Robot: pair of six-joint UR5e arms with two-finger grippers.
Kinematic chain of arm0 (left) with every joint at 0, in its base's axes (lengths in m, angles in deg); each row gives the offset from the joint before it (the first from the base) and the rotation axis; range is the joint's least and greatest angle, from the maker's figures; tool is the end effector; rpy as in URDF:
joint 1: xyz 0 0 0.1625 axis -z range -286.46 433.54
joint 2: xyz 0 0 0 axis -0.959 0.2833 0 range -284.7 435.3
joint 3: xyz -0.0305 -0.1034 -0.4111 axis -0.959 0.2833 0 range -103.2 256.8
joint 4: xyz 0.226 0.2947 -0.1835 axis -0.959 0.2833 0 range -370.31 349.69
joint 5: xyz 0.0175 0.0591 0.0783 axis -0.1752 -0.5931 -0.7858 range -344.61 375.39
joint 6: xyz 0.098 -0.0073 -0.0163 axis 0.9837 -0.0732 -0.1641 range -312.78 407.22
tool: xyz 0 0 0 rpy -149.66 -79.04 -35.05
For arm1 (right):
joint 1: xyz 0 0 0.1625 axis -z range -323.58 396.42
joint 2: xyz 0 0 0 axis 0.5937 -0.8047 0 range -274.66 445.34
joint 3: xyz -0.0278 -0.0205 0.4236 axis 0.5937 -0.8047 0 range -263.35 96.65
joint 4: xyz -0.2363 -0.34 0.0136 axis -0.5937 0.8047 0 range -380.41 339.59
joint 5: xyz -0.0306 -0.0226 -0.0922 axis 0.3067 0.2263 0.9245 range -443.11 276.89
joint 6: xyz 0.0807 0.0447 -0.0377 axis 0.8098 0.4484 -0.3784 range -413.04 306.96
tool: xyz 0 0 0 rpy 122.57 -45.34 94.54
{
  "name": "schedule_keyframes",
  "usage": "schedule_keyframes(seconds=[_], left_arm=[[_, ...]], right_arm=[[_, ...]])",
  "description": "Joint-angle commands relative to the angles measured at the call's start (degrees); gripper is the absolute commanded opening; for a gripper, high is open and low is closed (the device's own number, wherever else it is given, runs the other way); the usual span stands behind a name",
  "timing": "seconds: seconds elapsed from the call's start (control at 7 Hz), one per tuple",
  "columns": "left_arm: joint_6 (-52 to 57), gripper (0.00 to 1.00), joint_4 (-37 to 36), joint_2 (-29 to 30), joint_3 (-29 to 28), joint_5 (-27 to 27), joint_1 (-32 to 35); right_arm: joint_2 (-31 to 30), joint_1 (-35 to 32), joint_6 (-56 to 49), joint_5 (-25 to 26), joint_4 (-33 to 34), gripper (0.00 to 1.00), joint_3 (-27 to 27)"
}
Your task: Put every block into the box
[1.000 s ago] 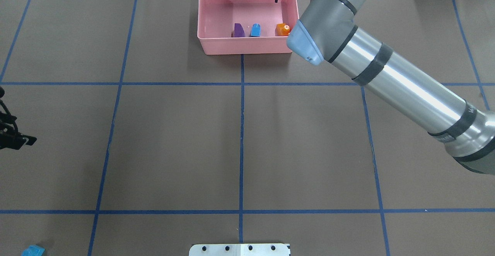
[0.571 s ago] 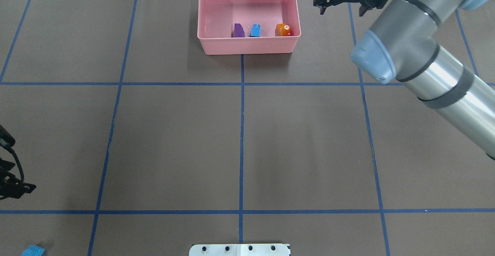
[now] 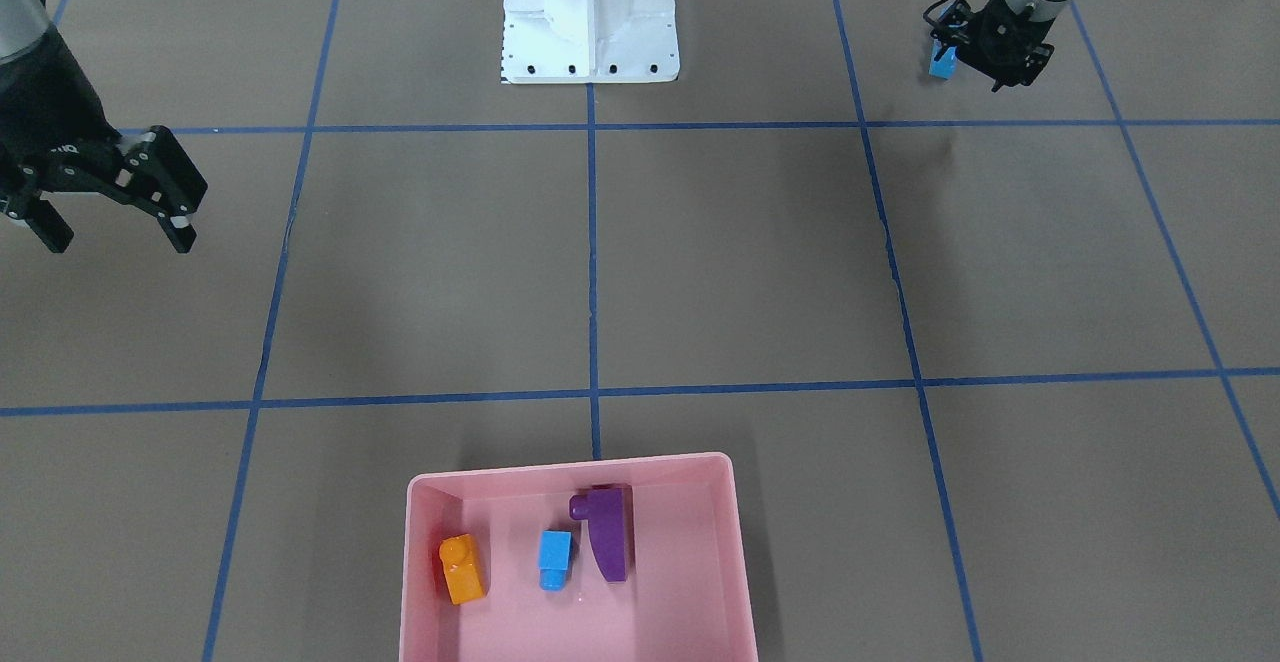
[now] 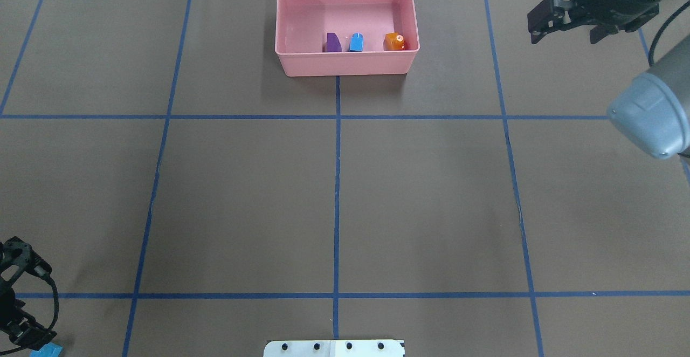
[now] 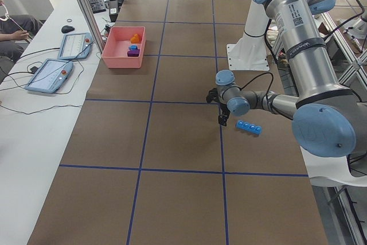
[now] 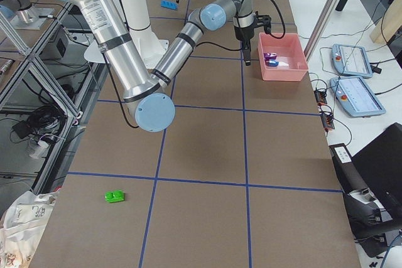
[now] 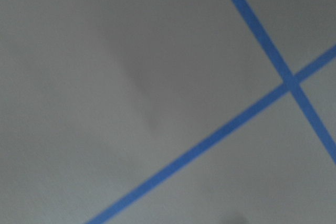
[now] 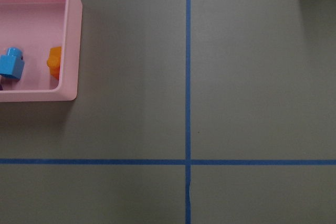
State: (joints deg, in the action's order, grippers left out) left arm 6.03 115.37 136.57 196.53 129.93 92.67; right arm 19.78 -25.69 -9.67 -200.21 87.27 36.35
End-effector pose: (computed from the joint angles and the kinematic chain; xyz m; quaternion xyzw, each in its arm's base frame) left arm 0.2740 -0.1923 0.5415 0.0045 0.3677 0.3022 0.8795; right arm -0.1742 -0.5171 0.2436 0.1175 -0.3580 0.0518 0.9248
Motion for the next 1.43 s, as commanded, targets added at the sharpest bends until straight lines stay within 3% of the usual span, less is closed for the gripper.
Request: schedule_keyframes(seconds=[0.0,0.14,0.43,1.29], left_arm=[[-10.63,1.0,0.18,-0.71,-0.2,-4.84,-8.64],[-11.54,1.0,0.18,-0.71,-0.2,-4.94,-9.89],[-11.55,0.53,0.18,-0.62,-0.28,-4.94,-10.08],[-11.46,0.53,0.09,-0.62,-0.54,-4.85,-10.08]], right_arm=[[-5.62,-3.88,-4.85,-3.39,0.07,0.99,4.23],[-5.63,-4.15,-5.13,-3.49,0.07,0.99,4.14],[-5.37,-4.16,-5.22,-3.49,0.07,0.99,3.96],[-4.75,-4.07,-5.22,-3.49,-0.02,0.99,3.0]])
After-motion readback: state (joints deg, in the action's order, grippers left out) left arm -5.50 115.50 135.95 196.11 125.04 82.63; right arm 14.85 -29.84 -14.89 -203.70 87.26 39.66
